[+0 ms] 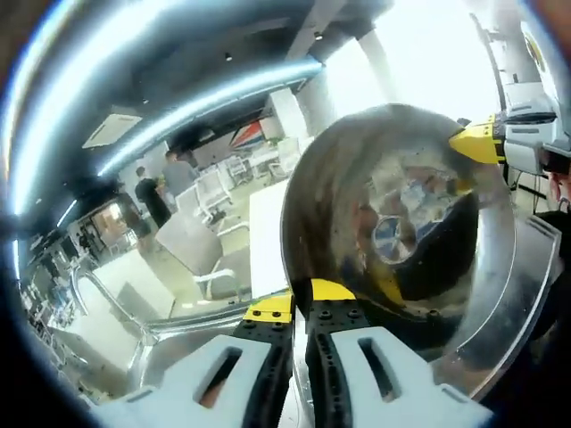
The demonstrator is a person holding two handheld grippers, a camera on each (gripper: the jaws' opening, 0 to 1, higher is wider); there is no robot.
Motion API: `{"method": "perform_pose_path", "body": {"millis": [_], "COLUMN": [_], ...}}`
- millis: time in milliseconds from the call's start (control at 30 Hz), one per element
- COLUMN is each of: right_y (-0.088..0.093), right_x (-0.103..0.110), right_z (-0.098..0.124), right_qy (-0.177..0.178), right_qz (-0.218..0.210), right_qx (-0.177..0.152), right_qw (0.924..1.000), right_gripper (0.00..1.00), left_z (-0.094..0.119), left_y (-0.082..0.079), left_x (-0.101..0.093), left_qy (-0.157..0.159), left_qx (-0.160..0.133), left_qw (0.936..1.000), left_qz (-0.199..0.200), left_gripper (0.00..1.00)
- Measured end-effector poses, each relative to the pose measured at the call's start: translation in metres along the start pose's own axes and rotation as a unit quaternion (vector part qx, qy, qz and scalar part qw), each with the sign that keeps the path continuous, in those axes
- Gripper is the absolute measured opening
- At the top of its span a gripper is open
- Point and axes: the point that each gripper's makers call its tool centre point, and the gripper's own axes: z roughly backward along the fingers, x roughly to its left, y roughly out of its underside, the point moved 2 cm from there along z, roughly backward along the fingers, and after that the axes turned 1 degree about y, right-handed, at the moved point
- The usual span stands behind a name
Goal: Pick up bowl with dirty water move over sink pour dirty water into sink return bowl to place
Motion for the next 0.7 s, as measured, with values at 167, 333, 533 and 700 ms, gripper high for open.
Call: {"method": "perform_pose_path", "body": {"millis": [167,333,533,700], "right_y": [0.032,0.054,0.084,0.108], "right_x": [-0.008,-0.014,-0.022,-0.024], "right_z": [0.004,0.008,0.012,0.015], "right_qy": [-0.006,-0.014,-0.026,-0.038], "right_qz": [-0.007,-0.015,-0.023,-0.035], "right_qx": [0.059,0.105,0.162,0.204], "right_qw": [0.9982,0.9943,0.9862,0.9775], "right_gripper": [0.00,0.00,0.00,0.00], "left_z": [-0.004,-0.007,-0.009,-0.009], "left_y": [0.012,0.023,0.030,0.041], "left_x": [-0.022,-0.045,-0.068,-0.083], "left_qy": [0.032,0.060,0.097,0.115], "left_qx": [0.037,0.079,0.117,0.162], "left_qw": [0.9988,0.9948,0.9879,0.9787], "left_qz": [-0.006,-0.021,-0.027,-0.050], "left_gripper": [0.00,0.00,0.00,0.00]}}
